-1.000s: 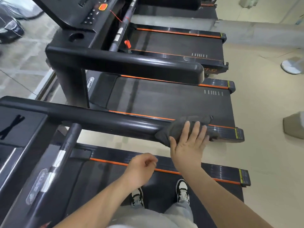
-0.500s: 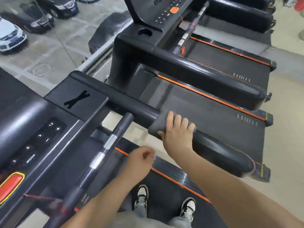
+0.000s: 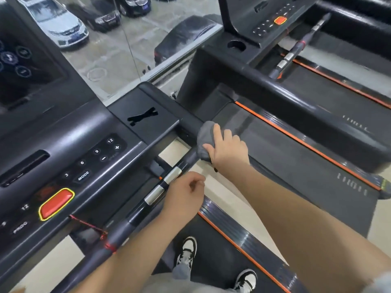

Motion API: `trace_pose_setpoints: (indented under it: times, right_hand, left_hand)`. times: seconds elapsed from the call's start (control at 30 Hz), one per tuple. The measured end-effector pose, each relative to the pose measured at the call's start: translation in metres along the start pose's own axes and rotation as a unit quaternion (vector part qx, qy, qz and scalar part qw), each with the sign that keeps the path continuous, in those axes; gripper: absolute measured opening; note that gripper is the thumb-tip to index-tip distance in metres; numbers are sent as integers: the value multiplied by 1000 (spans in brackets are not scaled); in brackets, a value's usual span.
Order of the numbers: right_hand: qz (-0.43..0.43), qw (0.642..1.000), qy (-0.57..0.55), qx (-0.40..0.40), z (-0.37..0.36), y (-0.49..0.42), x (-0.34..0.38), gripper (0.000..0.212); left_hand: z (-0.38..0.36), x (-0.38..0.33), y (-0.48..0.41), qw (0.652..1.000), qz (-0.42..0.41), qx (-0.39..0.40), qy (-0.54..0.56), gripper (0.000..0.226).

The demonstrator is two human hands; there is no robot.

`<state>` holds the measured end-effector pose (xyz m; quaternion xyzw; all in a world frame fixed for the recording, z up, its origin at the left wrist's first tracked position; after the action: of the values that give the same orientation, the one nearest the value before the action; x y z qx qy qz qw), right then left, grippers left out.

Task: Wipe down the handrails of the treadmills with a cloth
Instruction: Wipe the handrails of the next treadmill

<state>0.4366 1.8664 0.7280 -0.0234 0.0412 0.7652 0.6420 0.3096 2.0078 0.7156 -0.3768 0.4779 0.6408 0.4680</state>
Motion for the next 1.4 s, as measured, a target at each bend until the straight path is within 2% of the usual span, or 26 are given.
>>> trace_pose_setpoints:
  times: [0.2,0.43,0.53,0.6,0.67,0.8,0.83,0.87,0.93,0.97,1.0,1.07,1.17,1.23,1.27,1.37,1.4]
  right_hand:
    - [-19,998,53,-40,-15,78,-57,72]
    - [-115,992,50,-17,-35,192,-157,72]
    - [-156,987,44,-14,-44,241,-202,65]
    - [-211,977,-5,-30,-52,272,-229,57]
    - [-316,942,-102,-52,-55,294,-245,44]
    - [-534,809,-244,-8,-51,318,-253,34]
    - [-551,796,-253,0,-46,323,-247,33]
    - [-539,802,-256,-3,-39,327,-236,32]
    - [-447,839,-311,-22,-23,322,-199,31]
    - [-392,845,-364,-21,-18,313,-179,31]
    - [-355,832,-426,-11,-15,302,-164,33]
    - [-329,780,-531,45,-16,279,-149,36]
    - [-310,747,-570,144,-15,258,-141,40]
    - [-308,743,-566,183,-13,253,-138,42]
    - [-306,758,-545,188,-11,250,-137,41]
    - [-280,864,-376,183,-4,244,-134,38]
    - [-277,884,-333,176,-2,243,-132,39]
  left_hand:
    - [-57,-8,12,996,3,80,-37,24]
    - [-153,-29,40,974,-5,206,-94,21]
    - [-188,-33,56,963,9,250,-96,19]
    - [-204,-33,64,957,20,269,-104,18]
    - [-214,-32,68,954,33,279,-105,18]
    - [-221,-29,78,948,64,294,-107,16]
    - [-222,-28,81,944,75,303,-103,13]
    - [-223,-29,84,940,82,318,-95,12]
    - [-225,-35,95,920,105,372,-62,32]
    - [-225,-39,101,905,137,402,-13,42]
    - [-224,-42,106,888,186,417,55,47]
    - [-213,-44,108,856,282,399,170,47]
    - [-193,-31,92,863,306,366,168,58]
    - [-182,-24,86,873,296,364,136,61]
    - [-178,-23,86,878,292,357,131,58]
    - [-166,-20,83,913,259,297,105,41]
    - [-160,-18,77,931,241,264,78,39]
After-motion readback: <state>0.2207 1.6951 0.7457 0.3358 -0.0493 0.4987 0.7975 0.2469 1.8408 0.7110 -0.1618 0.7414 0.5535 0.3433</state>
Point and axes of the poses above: each hand's wrist, its own y-axis away from the middle knuckle, its own z-axis out of the back of the hand, x = y × z, the point moved 4 cm from there along -y, towards the middle knuckle, and after that the axes turned 5 degrees about y, right-handed, at the moved point
